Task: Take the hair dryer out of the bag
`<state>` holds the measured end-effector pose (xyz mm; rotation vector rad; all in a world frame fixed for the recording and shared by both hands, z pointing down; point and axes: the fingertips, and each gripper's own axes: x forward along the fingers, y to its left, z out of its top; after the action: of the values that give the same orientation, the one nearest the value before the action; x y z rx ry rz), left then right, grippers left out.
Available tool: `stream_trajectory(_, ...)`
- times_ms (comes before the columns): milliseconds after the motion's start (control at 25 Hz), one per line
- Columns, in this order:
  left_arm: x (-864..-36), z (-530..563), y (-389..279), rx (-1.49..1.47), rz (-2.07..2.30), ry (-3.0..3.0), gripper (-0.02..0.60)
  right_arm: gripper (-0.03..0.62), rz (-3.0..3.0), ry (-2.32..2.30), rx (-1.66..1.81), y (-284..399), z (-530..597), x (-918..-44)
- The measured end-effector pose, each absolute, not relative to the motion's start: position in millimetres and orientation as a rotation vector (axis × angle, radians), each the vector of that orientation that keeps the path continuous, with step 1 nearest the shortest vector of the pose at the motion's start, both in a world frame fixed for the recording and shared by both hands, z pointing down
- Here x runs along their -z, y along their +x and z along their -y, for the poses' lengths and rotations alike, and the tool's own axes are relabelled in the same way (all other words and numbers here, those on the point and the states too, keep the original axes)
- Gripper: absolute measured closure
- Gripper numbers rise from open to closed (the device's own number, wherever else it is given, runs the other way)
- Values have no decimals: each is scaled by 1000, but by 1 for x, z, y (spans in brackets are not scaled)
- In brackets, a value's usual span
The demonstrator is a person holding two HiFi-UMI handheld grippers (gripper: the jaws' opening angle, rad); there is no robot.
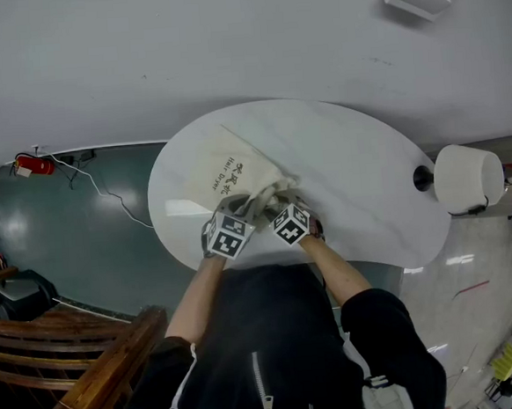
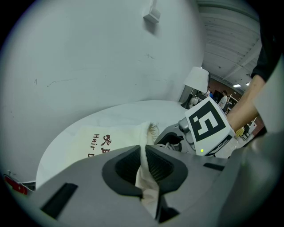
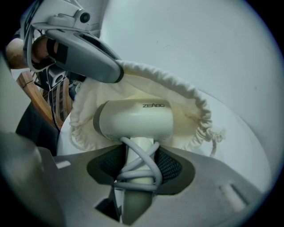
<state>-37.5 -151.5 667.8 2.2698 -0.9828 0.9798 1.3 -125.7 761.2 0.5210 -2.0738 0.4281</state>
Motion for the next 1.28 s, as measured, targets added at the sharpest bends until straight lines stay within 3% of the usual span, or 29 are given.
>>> stream_trajectory(1280, -675, 152, -35, -1002, 955, 2290, 545, 391, 2118, 768, -590, 55, 100, -727)
